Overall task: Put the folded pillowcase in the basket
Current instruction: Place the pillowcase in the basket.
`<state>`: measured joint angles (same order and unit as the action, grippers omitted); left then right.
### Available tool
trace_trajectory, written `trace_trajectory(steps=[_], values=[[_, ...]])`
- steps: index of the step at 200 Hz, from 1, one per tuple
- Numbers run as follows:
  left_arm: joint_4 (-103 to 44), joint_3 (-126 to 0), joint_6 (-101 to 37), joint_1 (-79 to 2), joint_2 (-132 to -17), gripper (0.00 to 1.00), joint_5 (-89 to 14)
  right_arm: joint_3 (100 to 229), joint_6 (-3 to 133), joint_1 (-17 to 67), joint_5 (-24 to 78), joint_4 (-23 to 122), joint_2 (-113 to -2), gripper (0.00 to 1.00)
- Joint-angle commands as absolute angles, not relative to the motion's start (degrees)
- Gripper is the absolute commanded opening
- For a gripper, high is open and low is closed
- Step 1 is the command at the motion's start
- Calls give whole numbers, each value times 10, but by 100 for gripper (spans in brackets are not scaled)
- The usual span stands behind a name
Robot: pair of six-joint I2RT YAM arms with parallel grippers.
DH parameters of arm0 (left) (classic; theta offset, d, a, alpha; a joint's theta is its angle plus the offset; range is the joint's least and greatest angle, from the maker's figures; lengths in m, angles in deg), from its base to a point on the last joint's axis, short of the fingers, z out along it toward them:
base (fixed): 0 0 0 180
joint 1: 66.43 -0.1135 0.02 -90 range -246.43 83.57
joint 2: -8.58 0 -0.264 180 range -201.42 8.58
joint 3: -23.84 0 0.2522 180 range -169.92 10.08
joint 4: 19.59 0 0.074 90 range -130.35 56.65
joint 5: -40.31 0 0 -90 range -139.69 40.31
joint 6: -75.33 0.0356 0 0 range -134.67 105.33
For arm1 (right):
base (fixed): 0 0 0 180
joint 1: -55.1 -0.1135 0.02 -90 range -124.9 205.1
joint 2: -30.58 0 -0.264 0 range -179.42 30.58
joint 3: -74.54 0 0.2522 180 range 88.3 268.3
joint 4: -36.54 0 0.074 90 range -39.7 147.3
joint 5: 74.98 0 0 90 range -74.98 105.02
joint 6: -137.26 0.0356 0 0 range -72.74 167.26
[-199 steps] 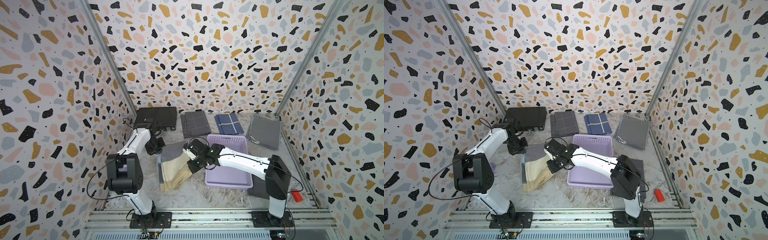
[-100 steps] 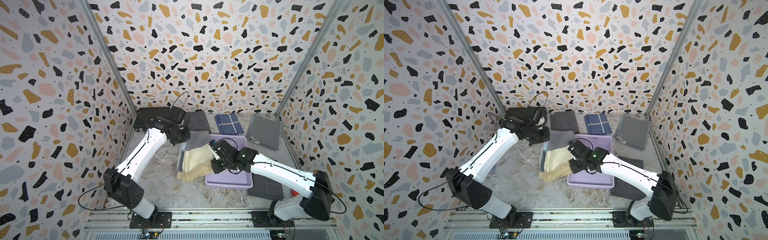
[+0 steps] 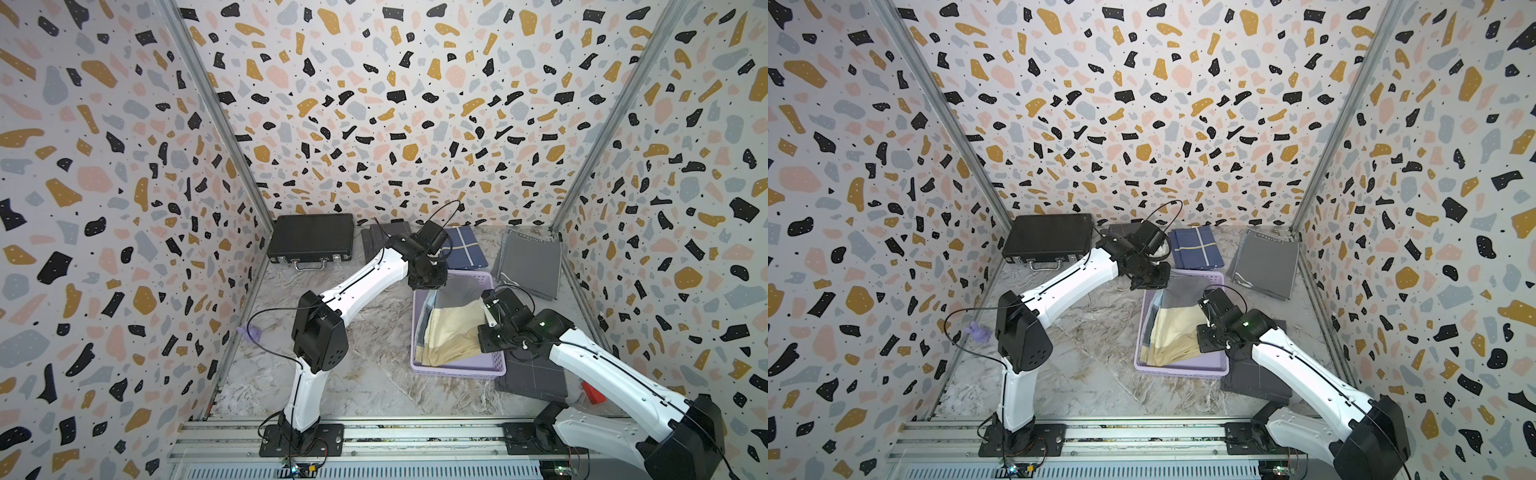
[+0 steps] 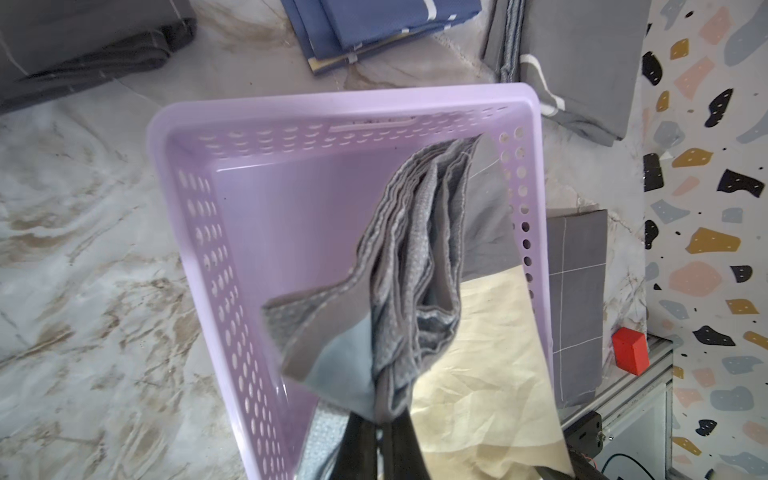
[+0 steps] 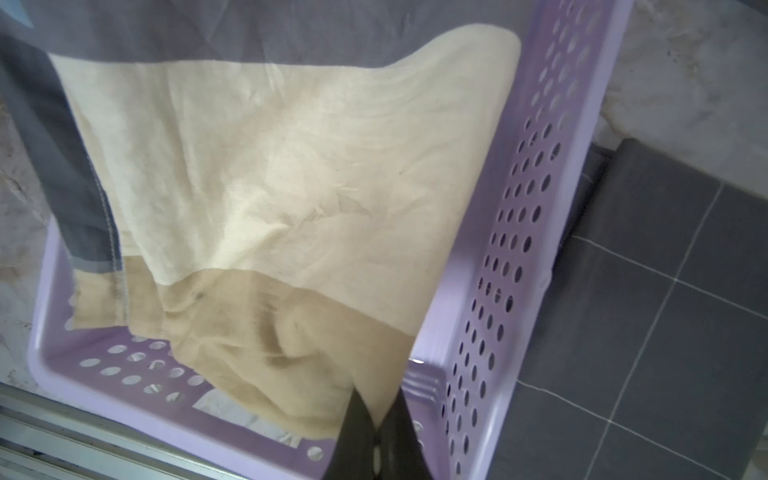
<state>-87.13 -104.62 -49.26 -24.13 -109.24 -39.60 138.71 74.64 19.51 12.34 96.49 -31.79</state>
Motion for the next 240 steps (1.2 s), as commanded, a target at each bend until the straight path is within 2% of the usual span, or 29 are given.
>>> trace_trajectory(steps=[1, 58, 101, 104, 106, 112, 116, 126, 140, 166, 187, 212, 240], values=[[-857, -1083, -501, -242, -1094, 0, -398, 1384, 719, 229, 143, 982, -308, 0], [-857, -1087, -494, -248, -1148, 0, -417, 1358, 718, 232, 188, 928, -349, 0], [-850, -1082, -495, -259, -1175, 0, -415, 1343, 717, 233, 174, 916, -366, 0], [-851, -1080, -494, -260, -1174, 7, -415, 1343, 718, 233, 172, 917, -368, 0], [-851, -1079, -494, -261, -1174, 13, -415, 1344, 719, 232, 171, 918, -370, 2], [-851, -1074, -494, -263, -1172, 27, -414, 1345, 723, 232, 166, 923, -373, 24], [-851, -1071, -491, -265, -1168, 34, -414, 1344, 725, 232, 164, 924, -373, 34], [-850, -1065, -482, -266, -1156, 46, -422, 1342, 729, 232, 159, 924, -366, 43], [-850, -1059, -468, -265, -1132, 54, -426, 1343, 732, 233, 150, 925, -346, 56], [-851, -1064, -456, -266, -1086, 57, -381, 1369, 730, 232, 140, 944, -325, 56], [-858, -1032, -451, -266, -1033, 58, -400, 1392, 722, 233, 122, 962, -320, 56], [-868, -916, -440, -266, -974, 57, -460, 1394, 714, 233, 97, 968, -315, 57], [-866, -808, -425, -266, -939, 57, -463, 1390, 713, 233, 101, 968, -314, 58]])
